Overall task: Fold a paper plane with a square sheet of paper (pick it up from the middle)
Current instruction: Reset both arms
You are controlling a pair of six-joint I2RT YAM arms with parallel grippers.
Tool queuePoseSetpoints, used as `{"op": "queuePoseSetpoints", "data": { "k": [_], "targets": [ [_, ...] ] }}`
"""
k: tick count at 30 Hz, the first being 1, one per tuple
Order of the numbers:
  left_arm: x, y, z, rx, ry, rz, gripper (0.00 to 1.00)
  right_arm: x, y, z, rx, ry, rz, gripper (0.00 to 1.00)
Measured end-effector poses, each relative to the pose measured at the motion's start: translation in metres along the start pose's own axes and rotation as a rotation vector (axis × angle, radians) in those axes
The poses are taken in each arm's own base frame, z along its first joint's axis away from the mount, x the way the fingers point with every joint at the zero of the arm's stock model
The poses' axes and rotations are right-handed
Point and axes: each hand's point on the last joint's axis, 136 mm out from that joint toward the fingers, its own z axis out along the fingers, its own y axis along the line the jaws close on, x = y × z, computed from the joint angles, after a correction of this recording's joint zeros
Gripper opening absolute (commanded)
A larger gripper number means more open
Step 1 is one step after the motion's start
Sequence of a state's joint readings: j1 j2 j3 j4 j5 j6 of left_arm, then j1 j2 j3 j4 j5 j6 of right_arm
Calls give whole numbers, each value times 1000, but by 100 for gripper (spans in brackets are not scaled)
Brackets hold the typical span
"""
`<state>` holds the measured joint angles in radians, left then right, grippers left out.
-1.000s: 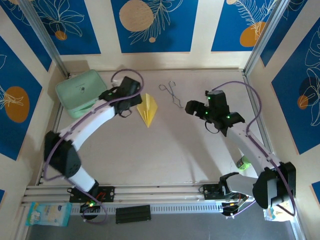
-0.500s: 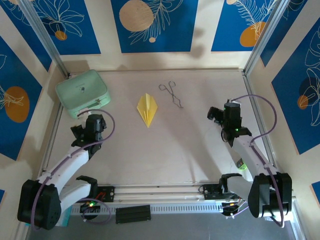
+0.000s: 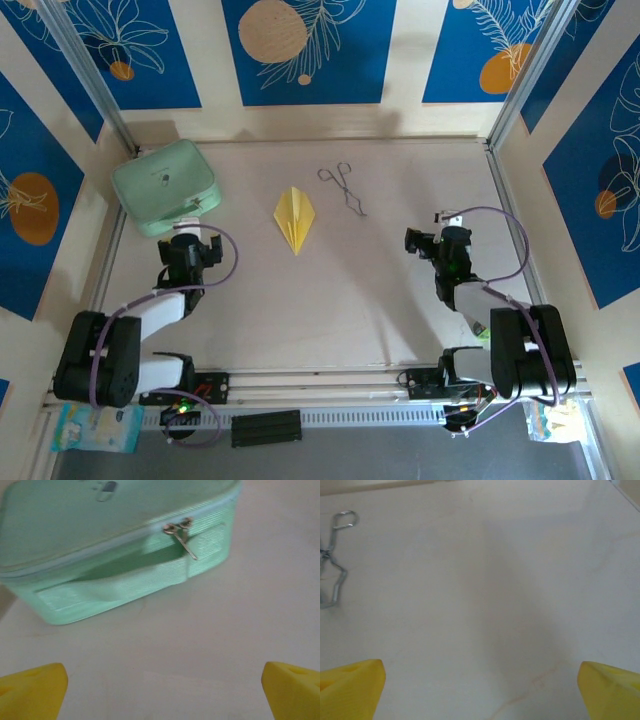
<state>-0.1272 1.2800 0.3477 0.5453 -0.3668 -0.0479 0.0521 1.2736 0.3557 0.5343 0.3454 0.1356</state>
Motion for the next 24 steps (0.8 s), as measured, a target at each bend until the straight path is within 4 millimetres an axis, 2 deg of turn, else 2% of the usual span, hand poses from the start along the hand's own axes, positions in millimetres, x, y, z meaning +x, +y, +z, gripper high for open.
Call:
{"op": "queuePoseSetpoints", "data": {
  "k": [2, 9, 14, 18, 20, 24],
  "targets": [
    [1, -4, 5, 41, -8, 5, 99, -3, 2, 3, -29, -18, -2, 99],
    [-12, -14, 20, 167, -106, -31, 99, -16, 12, 9, -125, -93, 10, 99],
    [4, -28, 28, 237, -98, -27, 99, -2, 18, 21, -160, -66, 9, 99],
    [4, -31, 30, 249, -98, -26, 99, 12, 21, 29, -171, -25, 0, 99],
    [0, -31, 31, 250, -105, -26, 99, 12, 23, 30, -178, -22, -6, 99],
    [-6, -32, 32, 252, -120, -23, 99, -2, 26, 33, -189, -48, -6, 99]
  ]
}}
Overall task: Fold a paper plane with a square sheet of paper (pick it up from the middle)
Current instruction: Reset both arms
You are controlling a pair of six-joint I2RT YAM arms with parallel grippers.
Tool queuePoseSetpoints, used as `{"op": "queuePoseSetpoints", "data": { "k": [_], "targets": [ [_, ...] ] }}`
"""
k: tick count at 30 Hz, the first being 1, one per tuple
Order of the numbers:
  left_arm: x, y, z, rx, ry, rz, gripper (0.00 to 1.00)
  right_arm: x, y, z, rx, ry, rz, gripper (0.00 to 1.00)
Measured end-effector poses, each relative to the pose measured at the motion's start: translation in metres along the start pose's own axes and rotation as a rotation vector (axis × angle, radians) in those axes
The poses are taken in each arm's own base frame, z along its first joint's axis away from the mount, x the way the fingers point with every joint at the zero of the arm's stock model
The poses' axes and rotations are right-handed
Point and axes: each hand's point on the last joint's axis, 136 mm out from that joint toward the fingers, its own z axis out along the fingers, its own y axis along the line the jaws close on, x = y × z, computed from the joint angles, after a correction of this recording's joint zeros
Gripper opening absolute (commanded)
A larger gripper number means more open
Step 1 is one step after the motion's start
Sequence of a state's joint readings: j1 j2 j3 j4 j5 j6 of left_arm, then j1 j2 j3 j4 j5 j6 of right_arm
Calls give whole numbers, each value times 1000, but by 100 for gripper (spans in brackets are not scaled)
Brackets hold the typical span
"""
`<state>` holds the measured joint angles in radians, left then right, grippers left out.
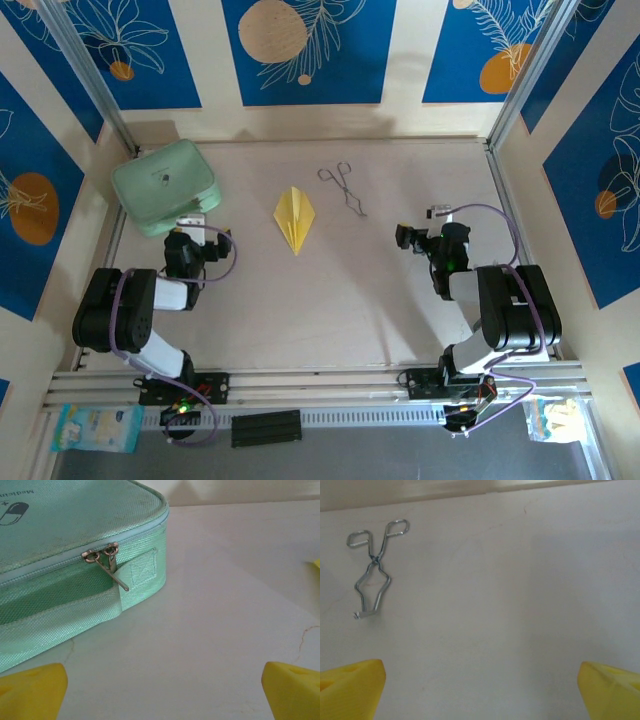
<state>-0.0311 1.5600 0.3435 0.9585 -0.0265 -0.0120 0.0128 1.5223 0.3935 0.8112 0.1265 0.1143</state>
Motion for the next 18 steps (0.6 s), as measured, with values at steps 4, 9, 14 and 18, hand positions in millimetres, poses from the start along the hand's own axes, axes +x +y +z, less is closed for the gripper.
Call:
{"op": "queuePoseSetpoints", "data": {
  "k": [4, 9, 14, 18],
  "targets": [
    [0, 0, 0, 0, 1, 8, 99, -2, 0, 1, -3, -2, 0, 99],
    [0, 0, 0, 0, 1, 14, 99, 0, 0, 1, -2, 4, 1, 99],
    [-3, 0, 2, 0, -2, 15, 99, 0, 0, 1, -2, 6, 2, 99],
    [-4, -3, 3, 6, -1, 24, 99, 0, 0, 1, -2, 7, 2, 99]
  ]
}}
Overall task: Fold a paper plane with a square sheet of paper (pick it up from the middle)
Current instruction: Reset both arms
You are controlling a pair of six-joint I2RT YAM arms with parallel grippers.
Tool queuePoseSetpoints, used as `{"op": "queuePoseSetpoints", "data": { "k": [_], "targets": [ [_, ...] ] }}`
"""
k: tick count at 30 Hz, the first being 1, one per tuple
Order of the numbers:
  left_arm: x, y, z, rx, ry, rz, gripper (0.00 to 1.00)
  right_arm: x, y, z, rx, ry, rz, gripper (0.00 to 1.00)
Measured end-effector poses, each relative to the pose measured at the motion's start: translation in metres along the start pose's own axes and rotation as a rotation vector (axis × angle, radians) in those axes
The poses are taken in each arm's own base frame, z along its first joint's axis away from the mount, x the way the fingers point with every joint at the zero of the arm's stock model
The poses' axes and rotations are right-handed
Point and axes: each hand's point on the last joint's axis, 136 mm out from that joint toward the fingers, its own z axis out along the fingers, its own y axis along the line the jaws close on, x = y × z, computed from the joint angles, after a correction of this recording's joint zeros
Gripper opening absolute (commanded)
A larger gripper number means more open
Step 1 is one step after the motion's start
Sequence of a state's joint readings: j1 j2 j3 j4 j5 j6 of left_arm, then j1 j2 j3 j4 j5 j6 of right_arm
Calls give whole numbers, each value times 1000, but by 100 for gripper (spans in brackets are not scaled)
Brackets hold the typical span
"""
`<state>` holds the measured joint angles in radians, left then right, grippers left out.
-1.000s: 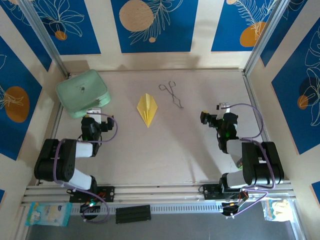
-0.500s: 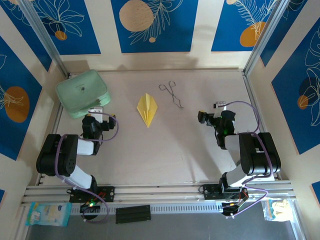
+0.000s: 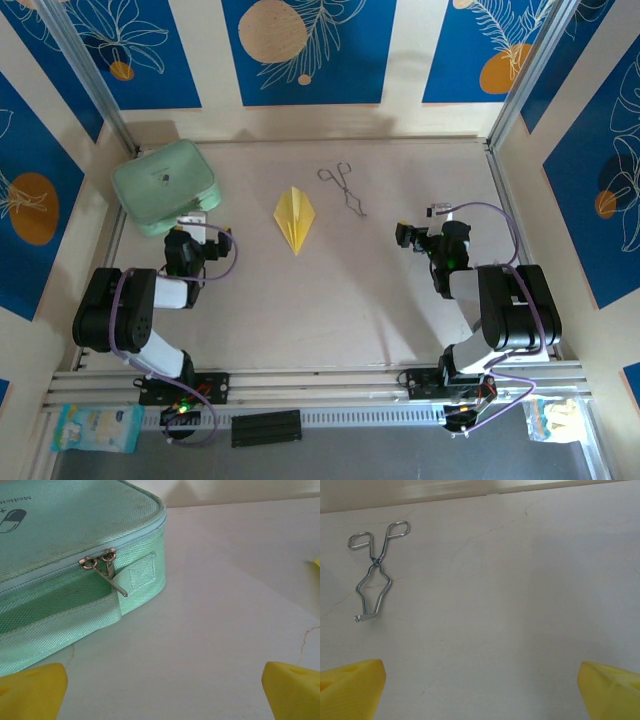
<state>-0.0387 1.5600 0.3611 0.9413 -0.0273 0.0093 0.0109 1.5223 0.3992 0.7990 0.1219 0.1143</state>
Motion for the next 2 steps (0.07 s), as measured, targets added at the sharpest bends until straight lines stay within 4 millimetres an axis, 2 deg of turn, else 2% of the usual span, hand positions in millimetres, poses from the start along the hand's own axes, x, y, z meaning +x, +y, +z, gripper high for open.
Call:
{"op": "queuePoseSetpoints", "data": {
  "k": [2],
  "targets": [
    [1, -1, 0, 2, 3, 1, 99, 0, 0, 0, 1, 0, 0, 99]
  ]
}}
